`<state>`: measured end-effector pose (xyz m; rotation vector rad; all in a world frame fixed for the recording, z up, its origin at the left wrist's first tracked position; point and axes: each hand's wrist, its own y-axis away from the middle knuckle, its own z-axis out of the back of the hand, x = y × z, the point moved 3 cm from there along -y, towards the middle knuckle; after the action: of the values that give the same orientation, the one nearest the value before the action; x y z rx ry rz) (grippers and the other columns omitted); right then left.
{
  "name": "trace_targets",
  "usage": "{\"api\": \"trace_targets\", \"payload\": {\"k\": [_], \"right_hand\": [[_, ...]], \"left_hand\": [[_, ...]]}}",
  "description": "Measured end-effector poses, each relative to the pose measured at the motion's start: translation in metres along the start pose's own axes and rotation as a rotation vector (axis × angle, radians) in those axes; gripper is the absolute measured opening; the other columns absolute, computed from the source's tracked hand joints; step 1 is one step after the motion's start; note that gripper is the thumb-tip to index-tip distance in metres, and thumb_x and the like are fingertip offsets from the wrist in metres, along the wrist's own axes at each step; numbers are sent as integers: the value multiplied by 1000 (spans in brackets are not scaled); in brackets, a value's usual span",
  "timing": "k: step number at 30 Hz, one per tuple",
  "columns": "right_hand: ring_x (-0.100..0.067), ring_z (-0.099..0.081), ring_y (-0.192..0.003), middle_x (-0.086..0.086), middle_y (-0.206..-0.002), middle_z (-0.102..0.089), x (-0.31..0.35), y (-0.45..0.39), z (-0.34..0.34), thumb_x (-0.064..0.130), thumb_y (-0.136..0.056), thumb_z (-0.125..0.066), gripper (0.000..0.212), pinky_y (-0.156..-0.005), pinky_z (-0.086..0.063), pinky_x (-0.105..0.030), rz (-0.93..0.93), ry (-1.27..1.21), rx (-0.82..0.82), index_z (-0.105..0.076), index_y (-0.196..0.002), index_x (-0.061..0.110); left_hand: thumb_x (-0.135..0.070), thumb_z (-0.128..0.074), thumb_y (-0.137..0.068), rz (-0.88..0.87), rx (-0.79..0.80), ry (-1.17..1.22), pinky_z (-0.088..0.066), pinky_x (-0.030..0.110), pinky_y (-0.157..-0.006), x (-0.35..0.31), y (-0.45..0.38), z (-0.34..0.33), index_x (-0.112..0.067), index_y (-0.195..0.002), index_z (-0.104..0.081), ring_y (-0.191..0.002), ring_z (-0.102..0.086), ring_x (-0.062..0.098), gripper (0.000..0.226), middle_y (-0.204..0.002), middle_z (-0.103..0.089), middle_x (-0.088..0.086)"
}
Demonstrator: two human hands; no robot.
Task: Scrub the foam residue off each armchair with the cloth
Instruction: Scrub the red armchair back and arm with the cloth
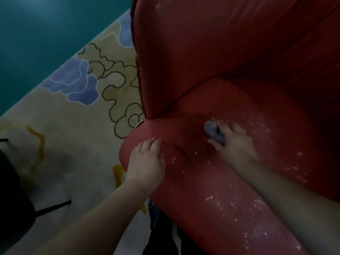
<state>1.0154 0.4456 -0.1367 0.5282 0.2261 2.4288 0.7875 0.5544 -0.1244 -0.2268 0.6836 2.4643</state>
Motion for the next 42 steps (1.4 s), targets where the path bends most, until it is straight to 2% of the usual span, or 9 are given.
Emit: {"api": "trace_targets", "payload": {"k": [4,8,14,17,24,30,36,40,42], "right_hand": [[-26,-42,-98,-7,-117,-46,7,8,-35,52,-83,-61,68,-83,-39,-44,129,233,-53,-31,-144,45],[-29,-44,-96,-13,-116,-47,7,7,-40,51,-80,-61,63,-80,-41,-44,207,145,-169,-45,-140,35],[-28,-41,-107,-13,-121,-44,43,-14,-63,40,-86,-62,64,-95,-34,-45,126,-64,-182,-39,-144,28],[-23,-39,-108,-7,-123,-43,61,-7,-76,41,-90,-54,54,-103,-28,-49,136,-58,-179,-41,-142,35],[-29,-53,-97,-10,-113,-55,33,10,-69,35,-82,-66,49,-90,-38,-48,435,91,-179,-56,-130,36],[-27,-45,-101,-8,-114,-49,64,-10,-80,32,-85,-65,52,-91,-30,-37,243,-79,-179,-50,-135,37],[-36,-52,-89,-14,-108,-57,36,44,-80,20,-78,-75,59,-76,-37,-40,441,9,-114,-53,-128,40],[-35,-44,-101,-16,-116,-49,41,-6,-76,22,-88,-65,48,-89,-36,-41,135,-117,-284,-53,-134,33],[-37,-47,-100,-16,-115,-50,66,-6,-88,26,-87,-62,46,-87,-36,-43,168,-162,-269,-56,-131,32]], "left_hand": [[-31,-37,-96,-6,-13,-3,-27,42,-113,16,-6,-19,-21,-145,-36,-138,-29,21,50,-149,-36,1],[-34,-37,-96,-5,-53,42,-27,45,-114,29,-9,-26,-22,-145,-35,-140,-26,24,51,-152,-31,3],[-40,-35,-97,10,-54,61,-17,43,-119,40,-20,-37,-25,-151,-21,-147,-10,22,58,-160,-12,0],[-38,-37,-97,17,-54,61,-17,43,-119,43,-22,-43,-25,-151,-21,-147,-8,21,58,-161,-10,0],[-37,-37,-98,-14,-59,34,-18,45,-118,48,-15,-46,-24,-152,-19,-147,-7,21,58,-161,-8,1],[-36,-38,-98,-13,-84,47,-17,44,-119,46,-14,-50,-22,-152,-19,-147,-5,21,59,-161,-9,1],[-32,-38,-99,-75,-62,-5,-17,43,-119,50,-8,-50,-19,-153,-19,-148,-5,21,59,-161,-8,3],[-28,-36,-100,-99,-48,-25,-15,41,-119,51,-2,-53,-19,-153,-16,-148,-2,20,58,-161,-5,2],[-27,-37,-99,-100,-44,-24,-14,41,-119,52,0,-54,-18,-153,-16,-148,-2,20,58,-161,-5,2]]}}
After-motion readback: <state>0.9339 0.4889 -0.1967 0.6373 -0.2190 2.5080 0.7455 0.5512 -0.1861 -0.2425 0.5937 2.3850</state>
